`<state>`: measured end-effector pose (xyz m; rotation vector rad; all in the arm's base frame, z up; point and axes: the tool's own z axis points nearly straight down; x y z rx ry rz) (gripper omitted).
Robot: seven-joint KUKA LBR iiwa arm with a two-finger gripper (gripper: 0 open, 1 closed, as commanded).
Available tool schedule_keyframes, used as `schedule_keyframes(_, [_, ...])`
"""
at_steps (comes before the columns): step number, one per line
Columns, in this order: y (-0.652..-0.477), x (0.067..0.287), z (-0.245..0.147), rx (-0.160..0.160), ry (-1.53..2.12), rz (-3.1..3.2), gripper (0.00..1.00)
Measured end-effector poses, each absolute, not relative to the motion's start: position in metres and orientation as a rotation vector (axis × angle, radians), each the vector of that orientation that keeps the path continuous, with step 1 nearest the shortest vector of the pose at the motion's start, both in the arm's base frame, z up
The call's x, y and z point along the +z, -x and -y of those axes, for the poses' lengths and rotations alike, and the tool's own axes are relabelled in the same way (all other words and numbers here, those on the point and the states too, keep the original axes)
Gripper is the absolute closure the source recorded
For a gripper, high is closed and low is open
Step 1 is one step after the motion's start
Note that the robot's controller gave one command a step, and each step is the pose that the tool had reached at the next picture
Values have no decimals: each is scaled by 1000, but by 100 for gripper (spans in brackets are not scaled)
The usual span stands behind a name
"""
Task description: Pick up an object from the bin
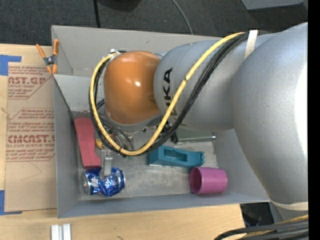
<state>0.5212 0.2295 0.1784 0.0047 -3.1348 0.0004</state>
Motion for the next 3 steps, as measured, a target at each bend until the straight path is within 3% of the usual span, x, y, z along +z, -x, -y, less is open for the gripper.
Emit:
schedule_keyframes(1, [-523,183,-228,-3,-2,3142,0])
schedule_keyframes(2, [-515,161,-228,-5,-99,3146,0])
schedule_keyframes(3, [-490,111,-213,-3,-433,3114,0])
